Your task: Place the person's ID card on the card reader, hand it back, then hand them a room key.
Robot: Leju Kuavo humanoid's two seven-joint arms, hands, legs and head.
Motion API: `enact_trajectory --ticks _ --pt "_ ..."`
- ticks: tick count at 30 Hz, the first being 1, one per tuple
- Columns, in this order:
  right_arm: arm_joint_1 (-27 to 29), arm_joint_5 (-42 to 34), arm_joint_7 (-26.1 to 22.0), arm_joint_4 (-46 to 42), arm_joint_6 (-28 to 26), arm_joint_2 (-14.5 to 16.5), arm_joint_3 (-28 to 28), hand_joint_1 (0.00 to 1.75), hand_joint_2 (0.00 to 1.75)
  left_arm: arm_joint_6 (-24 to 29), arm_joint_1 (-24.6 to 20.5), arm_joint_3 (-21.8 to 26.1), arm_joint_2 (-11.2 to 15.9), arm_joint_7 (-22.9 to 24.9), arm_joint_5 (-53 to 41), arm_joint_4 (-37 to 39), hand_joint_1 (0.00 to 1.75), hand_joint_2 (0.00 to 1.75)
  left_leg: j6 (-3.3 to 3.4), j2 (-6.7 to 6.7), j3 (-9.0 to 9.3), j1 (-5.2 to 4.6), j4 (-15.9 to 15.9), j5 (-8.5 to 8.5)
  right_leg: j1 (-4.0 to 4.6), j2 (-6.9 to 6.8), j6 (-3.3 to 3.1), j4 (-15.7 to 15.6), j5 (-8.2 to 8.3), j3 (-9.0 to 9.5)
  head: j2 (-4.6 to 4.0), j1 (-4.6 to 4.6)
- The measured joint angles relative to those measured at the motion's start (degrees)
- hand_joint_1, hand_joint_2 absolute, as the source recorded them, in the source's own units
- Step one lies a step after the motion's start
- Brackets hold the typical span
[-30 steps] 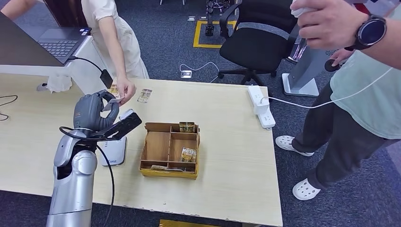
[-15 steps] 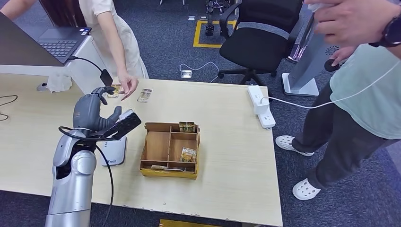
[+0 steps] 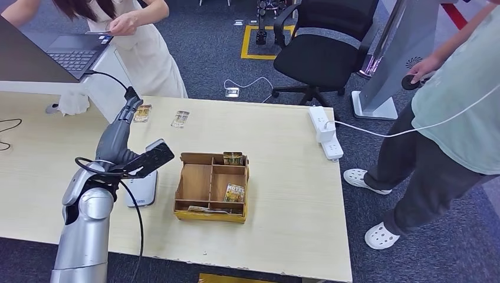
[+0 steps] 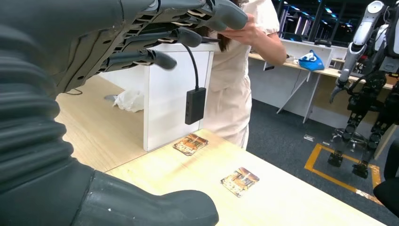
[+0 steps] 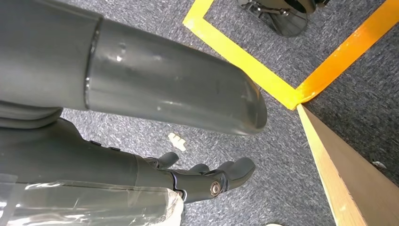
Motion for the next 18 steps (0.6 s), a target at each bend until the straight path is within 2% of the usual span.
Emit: enact_trajectory --ticks 18 --pt "0.0 0.0 0.0 -0.3 0.2 0.0 0.1 0.0 0.0 0.0 0.1 -0.4 0.7 0.2 0.3 -0.4 0.0 1.75 0.0 0.0 0.0 0.0 0.0 0.0 0.0 0.0 0.0 0.0 0.0 -0.01 0.0 0.01"
